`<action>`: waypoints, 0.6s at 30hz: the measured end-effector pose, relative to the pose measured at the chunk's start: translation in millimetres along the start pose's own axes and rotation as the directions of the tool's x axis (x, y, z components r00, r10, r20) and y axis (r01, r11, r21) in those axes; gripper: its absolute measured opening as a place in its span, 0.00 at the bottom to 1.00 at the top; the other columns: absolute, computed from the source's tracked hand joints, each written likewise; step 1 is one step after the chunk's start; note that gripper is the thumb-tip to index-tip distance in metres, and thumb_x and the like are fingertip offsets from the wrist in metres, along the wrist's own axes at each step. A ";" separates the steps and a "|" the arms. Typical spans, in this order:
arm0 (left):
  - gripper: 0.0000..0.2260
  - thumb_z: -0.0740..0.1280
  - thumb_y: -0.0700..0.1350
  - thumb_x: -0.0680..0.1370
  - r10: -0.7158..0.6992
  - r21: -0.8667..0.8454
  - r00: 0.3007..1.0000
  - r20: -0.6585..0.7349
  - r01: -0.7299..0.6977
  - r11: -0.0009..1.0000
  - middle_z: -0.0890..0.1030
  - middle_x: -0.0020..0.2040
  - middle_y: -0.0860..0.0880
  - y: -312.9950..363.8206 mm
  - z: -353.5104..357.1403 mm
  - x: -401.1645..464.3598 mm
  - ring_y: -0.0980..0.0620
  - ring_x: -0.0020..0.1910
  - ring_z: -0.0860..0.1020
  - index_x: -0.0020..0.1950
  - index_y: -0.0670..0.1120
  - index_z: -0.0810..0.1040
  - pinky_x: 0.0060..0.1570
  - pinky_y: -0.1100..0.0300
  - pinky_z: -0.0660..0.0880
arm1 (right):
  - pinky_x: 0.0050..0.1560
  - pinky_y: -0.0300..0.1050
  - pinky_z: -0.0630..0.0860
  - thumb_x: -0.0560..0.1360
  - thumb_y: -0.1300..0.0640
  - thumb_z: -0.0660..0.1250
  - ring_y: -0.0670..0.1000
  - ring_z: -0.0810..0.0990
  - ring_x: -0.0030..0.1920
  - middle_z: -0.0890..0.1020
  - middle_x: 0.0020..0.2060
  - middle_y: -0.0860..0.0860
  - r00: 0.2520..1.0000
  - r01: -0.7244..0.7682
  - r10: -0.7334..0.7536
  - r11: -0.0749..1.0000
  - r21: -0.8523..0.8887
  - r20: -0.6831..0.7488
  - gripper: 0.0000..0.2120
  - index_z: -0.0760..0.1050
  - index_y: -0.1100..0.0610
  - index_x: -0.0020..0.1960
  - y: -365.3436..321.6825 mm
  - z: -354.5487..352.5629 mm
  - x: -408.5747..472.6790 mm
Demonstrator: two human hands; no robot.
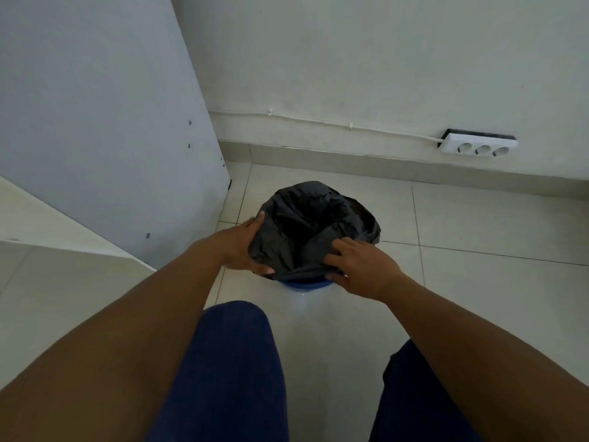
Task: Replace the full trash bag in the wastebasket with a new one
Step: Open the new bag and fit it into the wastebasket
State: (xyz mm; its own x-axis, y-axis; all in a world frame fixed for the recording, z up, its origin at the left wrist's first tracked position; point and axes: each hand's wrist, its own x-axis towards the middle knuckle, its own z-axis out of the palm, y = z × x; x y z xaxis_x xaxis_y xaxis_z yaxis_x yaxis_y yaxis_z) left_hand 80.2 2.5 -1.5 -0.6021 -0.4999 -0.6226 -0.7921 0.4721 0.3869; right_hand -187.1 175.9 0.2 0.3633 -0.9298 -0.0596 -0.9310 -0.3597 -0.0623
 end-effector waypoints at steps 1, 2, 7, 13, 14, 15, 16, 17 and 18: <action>0.70 0.72 0.76 0.55 0.007 0.022 1.000 0.009 -0.007 1.000 0.45 0.82 0.51 -2.3 0.5 -0.2 0.47 0.80 0.54 0.77 0.54 0.25 0.77 0.48 0.58 | 0.44 0.48 0.79 0.77 0.37 0.63 0.52 0.77 0.50 0.77 0.50 0.51 1.000 0.010 -0.011 1.000 0.009 0.007 0.21 0.77 0.52 0.59 -1.8 0.6 -1.3; 0.71 0.73 0.76 0.55 0.014 0.036 1.000 0.010 -0.015 0.999 0.47 0.82 0.50 -3.7 2.5 -0.1 0.47 0.79 0.56 0.76 0.54 0.24 0.76 0.47 0.60 | 0.42 0.47 0.78 0.77 0.33 0.60 0.51 0.77 0.49 0.78 0.49 0.50 0.999 0.031 -0.031 1.000 0.005 0.024 0.24 0.77 0.51 0.59 -4.2 1.4 -2.2; 0.71 0.77 0.70 0.60 0.028 -0.011 0.998 -0.057 -0.029 1.000 0.62 0.79 0.45 -4.7 14.3 8.5 0.44 0.73 0.68 0.73 0.51 0.20 0.72 0.48 0.67 | 0.24 0.41 0.63 0.68 0.54 0.78 0.55 0.77 0.27 0.78 0.29 0.52 0.995 0.083 -0.085 0.995 -0.058 -0.042 0.17 0.74 0.55 0.51 -18.2 11.1 5.5; 0.71 0.80 0.63 0.63 0.016 -0.120 0.975 -0.223 -0.044 0.992 0.66 0.77 0.43 1.3 27.9 22.6 0.43 0.69 0.73 0.70 0.51 0.16 0.68 0.46 0.71 | 0.32 0.45 0.70 0.74 0.61 0.71 0.58 0.81 0.33 0.82 0.36 0.54 0.995 -0.079 0.082 0.995 -0.062 0.049 0.13 0.78 0.55 0.58 -15.5 29.6 11.1; 0.72 0.81 0.62 0.62 0.020 -0.159 0.972 -0.233 -0.058 0.986 0.69 0.76 0.43 -0.5 31.2 25.8 0.43 0.67 0.75 0.67 0.54 0.13 0.67 0.45 0.72 | 0.36 0.47 0.70 0.79 0.59 0.66 0.59 0.82 0.39 0.83 0.41 0.55 0.986 -0.101 0.107 0.994 -0.051 0.128 0.11 0.77 0.54 0.61 -16.4 32.9 8.9; 0.73 0.81 0.62 0.62 0.010 -0.192 0.971 -0.237 -0.057 0.980 0.72 0.74 0.43 -2.3 34.4 28.8 0.43 0.64 0.77 0.63 0.56 0.11 0.67 0.44 0.72 | 0.41 0.47 0.71 0.81 0.57 0.63 0.59 0.82 0.44 0.83 0.45 0.55 0.976 -0.132 0.133 0.991 -0.018 0.170 0.10 0.76 0.53 0.62 -16.4 36.3 5.9; 0.73 0.81 0.60 0.62 -0.003 -0.218 0.971 -0.238 -0.050 0.975 0.74 0.72 0.43 -2.8 36.3 30.9 0.44 0.62 0.79 0.61 0.56 0.09 0.67 0.44 0.72 | 0.45 0.46 0.74 0.82 0.55 0.62 0.59 0.82 0.49 0.83 0.48 0.54 0.962 -0.193 0.184 0.981 0.028 0.202 0.10 0.76 0.53 0.62 -15.3 39.0 3.2; 0.73 0.82 0.58 0.64 -0.024 -0.241 0.972 -0.235 -0.034 0.970 0.75 0.71 0.43 -3.1 36.9 32.8 0.44 0.61 0.79 0.60 0.54 0.09 0.67 0.45 0.72 | 0.50 0.47 0.76 0.82 0.53 0.63 0.58 0.82 0.52 0.83 0.52 0.53 0.943 -0.266 0.240 0.960 0.087 0.230 0.11 0.77 0.52 0.62 -12.3 41.5 0.9; 0.72 0.81 0.55 0.66 -0.060 -0.274 0.973 -0.223 -0.004 0.962 0.74 0.72 0.43 -2.3 36.3 33.0 0.43 0.62 0.79 0.63 0.51 0.10 0.69 0.45 0.70 | 0.55 0.47 0.77 0.81 0.50 0.64 0.56 0.81 0.55 0.82 0.55 0.51 0.919 -0.334 0.286 0.930 0.151 0.271 0.12 0.77 0.50 0.63 -9.0 43.1 -1.3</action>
State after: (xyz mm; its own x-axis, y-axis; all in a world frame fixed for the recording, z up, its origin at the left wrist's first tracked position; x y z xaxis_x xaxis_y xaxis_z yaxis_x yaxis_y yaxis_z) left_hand 65.8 11.3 -47.7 -0.5610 -0.6763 -0.4775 -0.7870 0.2567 0.5610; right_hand -177.6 183.8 -42.1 0.0775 -0.9363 -0.3425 -0.9821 -0.0125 -0.1881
